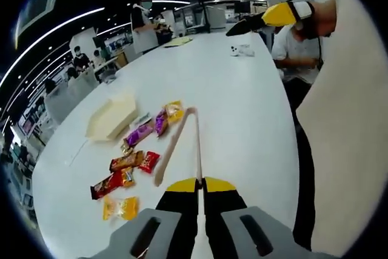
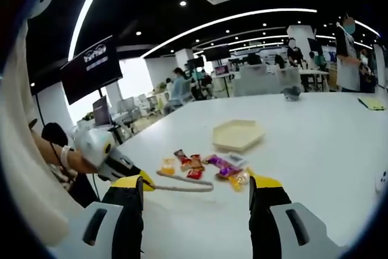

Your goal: Place the target food into the container with the food tongs after gripping and lifting it, then release it inside without dropping or visibly crushing the food.

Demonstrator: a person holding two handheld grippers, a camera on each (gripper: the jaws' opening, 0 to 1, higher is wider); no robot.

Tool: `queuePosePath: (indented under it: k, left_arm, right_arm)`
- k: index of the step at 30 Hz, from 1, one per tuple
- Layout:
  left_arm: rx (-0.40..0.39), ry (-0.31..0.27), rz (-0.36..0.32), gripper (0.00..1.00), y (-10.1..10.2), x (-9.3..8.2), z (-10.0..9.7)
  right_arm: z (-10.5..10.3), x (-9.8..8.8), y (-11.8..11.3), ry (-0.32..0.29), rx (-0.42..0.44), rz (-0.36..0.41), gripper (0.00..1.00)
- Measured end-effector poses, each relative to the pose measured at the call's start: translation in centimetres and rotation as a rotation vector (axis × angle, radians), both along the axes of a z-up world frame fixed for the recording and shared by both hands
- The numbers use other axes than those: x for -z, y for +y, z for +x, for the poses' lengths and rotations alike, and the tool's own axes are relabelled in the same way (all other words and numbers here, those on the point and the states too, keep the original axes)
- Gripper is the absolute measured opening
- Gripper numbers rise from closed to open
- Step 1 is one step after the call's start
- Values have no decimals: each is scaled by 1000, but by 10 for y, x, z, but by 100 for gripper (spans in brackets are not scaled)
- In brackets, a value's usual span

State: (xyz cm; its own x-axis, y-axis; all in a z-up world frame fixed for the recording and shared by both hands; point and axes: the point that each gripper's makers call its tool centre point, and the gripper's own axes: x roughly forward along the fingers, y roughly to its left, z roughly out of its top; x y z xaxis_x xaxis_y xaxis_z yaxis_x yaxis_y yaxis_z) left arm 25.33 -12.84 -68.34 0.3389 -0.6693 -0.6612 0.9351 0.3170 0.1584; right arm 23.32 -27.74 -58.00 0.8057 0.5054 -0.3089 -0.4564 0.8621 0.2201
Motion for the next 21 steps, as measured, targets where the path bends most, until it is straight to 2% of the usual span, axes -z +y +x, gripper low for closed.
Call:
queuePosePath:
  k: [3, 7, 15, 18, 21]
  left_arm:
    - [16, -4, -11, 0, 0, -8, -1]
    - [18, 22, -43, 0, 1, -19, -1]
    - [61, 43, -84, 0, 2, -41, -6]
    - [81, 12, -88, 0, 1, -58, -8]
    - [70, 15, -156, 0, -3, -82, -6]
  right_arm:
    - [2, -1, 0, 3, -16, -7, 71]
    - [9, -14, 4, -7, -50, 59, 71]
    - [15, -23, 19, -30, -178, 31, 72]
    - [13, -26, 30, -31, -230, 41, 72]
    - [13, -30, 35, -36, -252, 57, 73]
